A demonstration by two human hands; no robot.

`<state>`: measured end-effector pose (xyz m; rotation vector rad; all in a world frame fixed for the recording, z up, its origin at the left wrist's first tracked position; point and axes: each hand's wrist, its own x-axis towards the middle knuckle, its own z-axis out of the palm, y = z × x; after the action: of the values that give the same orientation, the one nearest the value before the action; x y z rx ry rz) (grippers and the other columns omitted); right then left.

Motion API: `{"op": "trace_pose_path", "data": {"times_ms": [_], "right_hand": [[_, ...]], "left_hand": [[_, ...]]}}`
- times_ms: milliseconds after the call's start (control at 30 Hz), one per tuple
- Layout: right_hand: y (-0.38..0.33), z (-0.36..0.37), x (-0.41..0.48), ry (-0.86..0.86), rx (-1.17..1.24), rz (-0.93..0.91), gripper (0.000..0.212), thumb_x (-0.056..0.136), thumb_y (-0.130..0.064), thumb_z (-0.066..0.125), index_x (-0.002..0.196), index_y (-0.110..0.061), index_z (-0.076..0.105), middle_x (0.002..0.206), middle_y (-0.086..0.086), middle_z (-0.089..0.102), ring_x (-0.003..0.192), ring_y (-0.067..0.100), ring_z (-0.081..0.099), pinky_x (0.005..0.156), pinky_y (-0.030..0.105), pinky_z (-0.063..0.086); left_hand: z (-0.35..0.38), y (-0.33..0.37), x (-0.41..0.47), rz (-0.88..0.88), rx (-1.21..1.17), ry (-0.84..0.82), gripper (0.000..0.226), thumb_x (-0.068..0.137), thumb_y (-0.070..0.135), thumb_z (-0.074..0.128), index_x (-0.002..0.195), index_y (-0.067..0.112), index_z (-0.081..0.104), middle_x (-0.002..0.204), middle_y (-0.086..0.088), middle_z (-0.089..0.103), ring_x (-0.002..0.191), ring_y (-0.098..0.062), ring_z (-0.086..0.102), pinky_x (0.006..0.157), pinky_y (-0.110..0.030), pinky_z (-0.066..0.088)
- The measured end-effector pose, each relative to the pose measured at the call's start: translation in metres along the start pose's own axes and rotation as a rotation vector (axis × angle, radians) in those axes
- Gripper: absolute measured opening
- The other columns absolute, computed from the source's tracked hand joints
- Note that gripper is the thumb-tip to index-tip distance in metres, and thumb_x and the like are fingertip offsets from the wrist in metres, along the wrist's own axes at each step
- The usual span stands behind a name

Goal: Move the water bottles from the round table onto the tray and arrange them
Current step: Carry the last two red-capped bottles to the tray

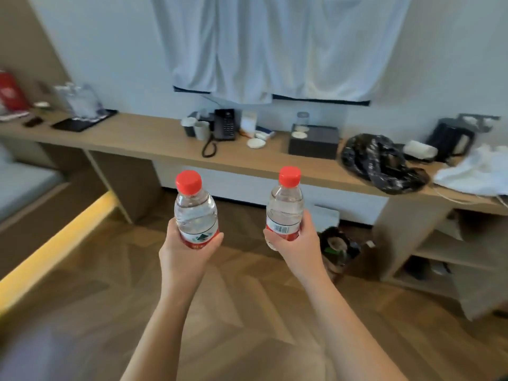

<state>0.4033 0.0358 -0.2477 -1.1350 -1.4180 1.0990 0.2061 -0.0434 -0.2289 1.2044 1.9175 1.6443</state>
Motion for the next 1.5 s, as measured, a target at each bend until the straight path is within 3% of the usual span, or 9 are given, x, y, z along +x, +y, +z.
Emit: {"op": "trace_pose_path", "data": {"times_ms": [300,433,533,600,767,867,1033,1200,1500], "right_hand": [[-0.034,0.051,0.065,-0.377,0.035,-0.124,0.062,0.072,-0.032,0.084,0.124,-0.035,0.052,0.112,-0.019,0.065,0.100,-0.002,0.063,0.074,0.009,0.052],[-0.058,0.064,0.087,-0.494,0.035,-0.223,0.058,0.074,-0.032,0.083,0.121,-0.040,0.050,0.112,-0.019,0.062,0.097,-0.009,0.060,0.068,0.000,0.046],[-0.081,0.075,0.095,-0.553,0.039,-0.293,0.061,0.075,-0.032,0.083,0.127,-0.031,0.051,0.115,-0.014,0.064,0.100,-0.003,0.061,0.076,0.007,0.051],[-0.097,0.083,0.098,-0.573,0.061,-0.332,0.064,0.075,-0.030,0.083,0.130,-0.028,0.051,0.119,-0.010,0.064,0.106,0.004,0.062,0.085,0.016,0.053],[-0.138,0.097,0.101,-0.590,0.091,-0.402,0.063,0.076,-0.031,0.083,0.128,-0.028,0.049,0.116,-0.012,0.062,0.102,-0.002,0.059,0.072,0.000,0.045],[-0.156,0.100,0.103,-0.574,0.103,-0.415,0.063,0.075,-0.031,0.083,0.129,-0.025,0.050,0.116,-0.008,0.064,0.107,0.008,0.061,0.084,0.013,0.049],[-0.174,0.108,0.102,-0.506,0.098,-0.437,0.061,0.074,-0.032,0.084,0.125,-0.023,0.052,0.115,-0.003,0.064,0.108,0.015,0.061,0.092,0.028,0.052],[-0.183,0.118,0.097,-0.495,0.073,-0.447,0.064,0.075,-0.032,0.083,0.130,-0.021,0.051,0.118,-0.004,0.062,0.110,0.014,0.059,0.090,0.023,0.049],[-0.181,0.144,0.084,-0.458,0.077,-0.468,0.064,0.075,-0.030,0.083,0.130,-0.016,0.051,0.121,0.001,0.063,0.112,0.018,0.060,0.096,0.034,0.053]], "left_hand": [[-0.016,0.020,0.004,-0.043,0.100,0.402,0.056,0.063,0.032,0.087,0.107,0.040,0.053,0.090,0.026,0.063,0.090,0.019,0.057,0.058,0.003,0.040],[-0.022,0.040,0.003,-0.038,0.164,0.543,0.053,0.063,0.035,0.085,0.100,0.047,0.050,0.086,0.035,0.059,0.088,0.025,0.053,0.056,0.005,0.038],[-0.038,0.059,0.003,-0.029,0.246,0.614,0.051,0.062,0.039,0.084,0.098,0.047,0.049,0.085,0.032,0.059,0.085,0.019,0.057,0.056,0.002,0.041],[-0.050,0.075,0.006,-0.023,0.293,0.639,0.056,0.062,0.041,0.084,0.106,0.041,0.049,0.087,0.029,0.057,0.080,0.013,0.058,0.054,-0.003,0.042],[-0.083,0.109,0.020,0.015,0.362,0.668,0.064,0.064,0.040,0.085,0.117,0.024,0.055,0.097,0.016,0.061,0.084,-0.001,0.060,0.061,-0.005,0.039],[-0.099,0.123,0.028,0.047,0.383,0.644,0.066,0.065,0.040,0.084,0.121,0.021,0.054,0.102,0.011,0.062,0.092,-0.008,0.059,0.067,-0.010,0.042],[-0.116,0.133,0.039,0.080,0.383,0.649,0.067,0.068,0.043,0.082,0.124,0.022,0.053,0.101,0.012,0.060,0.093,-0.008,0.058,0.068,-0.013,0.043],[-0.131,0.129,0.043,0.076,0.356,0.658,0.067,0.068,0.045,0.081,0.124,0.023,0.053,0.100,0.014,0.060,0.091,-0.008,0.059,0.063,-0.009,0.041],[-0.156,0.113,0.045,0.073,0.351,0.653,0.065,0.066,0.046,0.082,0.121,0.024,0.054,0.098,0.015,0.061,0.087,-0.007,0.059,0.061,-0.008,0.040]]}}
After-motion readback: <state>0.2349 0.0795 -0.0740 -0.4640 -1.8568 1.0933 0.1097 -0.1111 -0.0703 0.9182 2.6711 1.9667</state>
